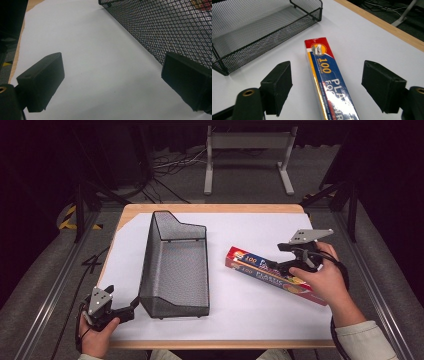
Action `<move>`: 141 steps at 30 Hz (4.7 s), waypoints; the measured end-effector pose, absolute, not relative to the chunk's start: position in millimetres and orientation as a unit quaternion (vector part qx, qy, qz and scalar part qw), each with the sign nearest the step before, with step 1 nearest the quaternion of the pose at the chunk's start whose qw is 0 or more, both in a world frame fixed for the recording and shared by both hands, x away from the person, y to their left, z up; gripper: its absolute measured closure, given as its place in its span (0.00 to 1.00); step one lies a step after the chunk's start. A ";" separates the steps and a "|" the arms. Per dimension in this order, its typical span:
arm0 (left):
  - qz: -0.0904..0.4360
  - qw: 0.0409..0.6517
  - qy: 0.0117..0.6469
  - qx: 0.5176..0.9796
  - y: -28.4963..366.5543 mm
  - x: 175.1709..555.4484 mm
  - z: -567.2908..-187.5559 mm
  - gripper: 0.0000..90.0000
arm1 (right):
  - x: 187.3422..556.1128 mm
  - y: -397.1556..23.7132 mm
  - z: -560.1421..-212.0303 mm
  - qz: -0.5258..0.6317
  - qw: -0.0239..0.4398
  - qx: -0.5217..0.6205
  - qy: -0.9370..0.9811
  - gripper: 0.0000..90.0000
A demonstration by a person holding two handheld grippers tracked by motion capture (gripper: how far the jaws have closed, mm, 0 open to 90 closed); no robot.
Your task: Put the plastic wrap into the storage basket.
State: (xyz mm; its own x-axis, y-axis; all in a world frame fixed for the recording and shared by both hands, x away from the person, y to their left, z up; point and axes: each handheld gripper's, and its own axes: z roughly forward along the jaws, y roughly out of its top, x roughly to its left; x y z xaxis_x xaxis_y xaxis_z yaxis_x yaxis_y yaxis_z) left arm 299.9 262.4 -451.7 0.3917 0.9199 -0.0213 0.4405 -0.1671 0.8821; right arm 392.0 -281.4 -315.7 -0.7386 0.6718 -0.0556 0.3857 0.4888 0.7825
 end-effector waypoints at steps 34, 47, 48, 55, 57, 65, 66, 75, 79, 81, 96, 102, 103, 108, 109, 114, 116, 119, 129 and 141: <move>0.274 0.432 0.477 0.715 260.7 299.4 -453.1 0.06 | 424.7 -303.3 -397.0 0.252 0.103 0.351 0.896 0.13; 0.273 0.430 0.472 0.720 259.1 299.7 -453.6 0.06 | 429.9 -298.7 -409.6 0.208 0.090 0.344 0.911 0.19; 0.272 0.430 0.472 0.720 258.8 299.7 -453.6 0.06 | 430.5 -298.0 -409.5 0.208 0.089 0.342 0.912 0.20; 0.272 0.430 0.472 0.720 258.7 299.9 -454.0 0.07 | 431.2 -294.4 -405.2 0.186 0.080 0.324 0.924 0.39; 0.271 0.430 0.472 0.720 258.6 300.1 -454.1 0.07 | 429.4 -293.0 -403.9 0.183 0.085 0.322 0.925 0.40; 0.272 0.429 0.473 0.720 258.7 300.1 -454.2 0.07 | 420.6 -290.5 -403.8 0.194 0.077 0.339 0.918 0.42; 0.272 0.429 0.473 0.720 258.7 300.2 -454.3 0.07 | 419.5 -290.0 -403.5 0.197 0.078 0.341 0.916 0.42; 0.272 0.429 0.474 0.719 259.0 300.0 -454.1 0.07 | 412.9 -284.7 -386.6 0.222 0.091 0.372 0.897 0.43; 0.273 0.429 0.474 0.719 259.0 299.8 -454.0 0.07 | 408.9 -281.5 -376.7 0.242 0.095 0.381 0.887 0.43; 0.272 0.429 0.475 0.718 259.0 299.6 -453.9 0.07 | 407.0 -279.3 -371.9 0.248 0.096 0.383 0.885 0.43; 0.277 0.425 0.477 0.718 258.8 299.7 -453.4 0.07 | 393.3 -257.8 -336.7 0.266 0.106 0.439 0.851 0.44; 0.275 0.428 0.479 0.715 259.4 300.8 -453.3 0.07 | 390.2 -251.1 -322.4 0.267 0.109 0.455 0.842 0.44; 0.274 0.429 0.479 0.715 259.4 301.2 -453.1 0.07 | 389.9 -249.8 -319.6 0.270 0.110 0.460 0.839 0.44; 0.276 0.426 0.480 0.715 258.5 303.9 -452.8 0.07 | 388.4 -243.3 -309.9 0.276 0.106 0.473 0.830 0.44; 0.276 0.426 0.481 0.715 258.4 304.3 -452.9 0.07 | 387.9 -241.0 -307.7 0.277 0.104 0.474 0.829 0.44; 0.277 0.425 0.482 0.714 257.6 304.8 -452.8 0.07 | 386.6 -227.3 -300.1 0.279 0.109 0.476 0.827 0.44; 0.277 0.426 0.481 0.715 257.6 304.4 -452.9 0.07 | 386.9 -219.3 -297.0 0.282 0.108 0.478 0.825 0.44; 0.276 0.427 0.480 0.715 258.6 303.9 -453.0 0.07 | 387.8 -211.6 -295.0 0.284 0.110 0.475 0.826 0.44; 0.278 0.430 0.480 0.712 261.9 298.9 -452.2 0.07 | 394.5 -165.2 -292.9 0.289 0.094 0.459 0.835 0.44; 0.277 0.436 0.477 0.711 261.3 299.6 -452.0 0.07 | 397.9 -125.9 -289.2 0.295 0.085 0.445 0.841 0.44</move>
